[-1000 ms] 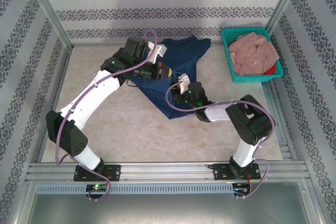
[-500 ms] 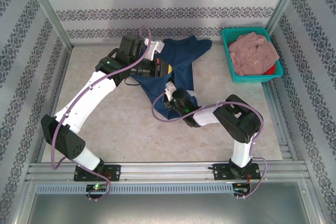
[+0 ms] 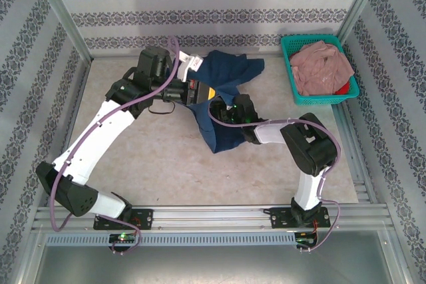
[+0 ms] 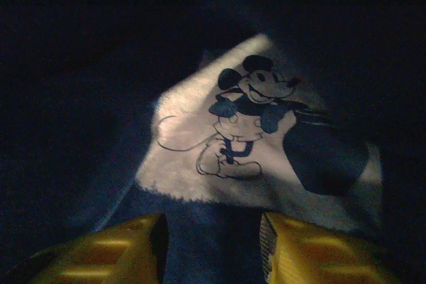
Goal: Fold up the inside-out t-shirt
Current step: Turn the T-shirt inside out at the center of the table.
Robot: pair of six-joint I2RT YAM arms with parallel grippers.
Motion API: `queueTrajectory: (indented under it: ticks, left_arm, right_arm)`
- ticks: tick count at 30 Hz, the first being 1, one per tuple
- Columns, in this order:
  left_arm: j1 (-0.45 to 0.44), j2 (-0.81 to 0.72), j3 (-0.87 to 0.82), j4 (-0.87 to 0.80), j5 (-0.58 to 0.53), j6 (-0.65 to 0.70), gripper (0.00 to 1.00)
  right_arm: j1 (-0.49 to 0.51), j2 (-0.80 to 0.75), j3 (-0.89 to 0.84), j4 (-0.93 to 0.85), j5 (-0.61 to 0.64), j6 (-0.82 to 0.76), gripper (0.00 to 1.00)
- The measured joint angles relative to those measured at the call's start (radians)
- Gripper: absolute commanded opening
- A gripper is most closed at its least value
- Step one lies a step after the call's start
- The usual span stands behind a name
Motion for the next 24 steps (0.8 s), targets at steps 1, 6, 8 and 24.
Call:
queueTrajectory:
  ticks: [1, 6, 8, 24]
  left_arm:
    - [-0.003, 0.003, 0.005, 0.000, 0.004, -0.004, 0.00]
    - [-0.066, 0.051, 0.115, 0.019, 0.006, -0.036, 0.00]
    - [-0.086, 0.067, 0.174, 0.021, -0.002, -0.040, 0.00]
    - [-0.109, 0.125, 0.336, 0.014, -0.059, -0.051, 0.00]
  right_arm:
    - [0.005, 0.002, 0.019, -0.019, 0.002, 0.000, 0.46]
    - [0.037, 0.011, 0.093, -0.108, 0.047, -0.011, 0.49]
    - [0.044, 0.011, 0.095, -0.127, 0.060, -0.015, 0.50]
    - [0.118, 0.039, 0.223, -0.427, 0.149, -0.173, 0.68]
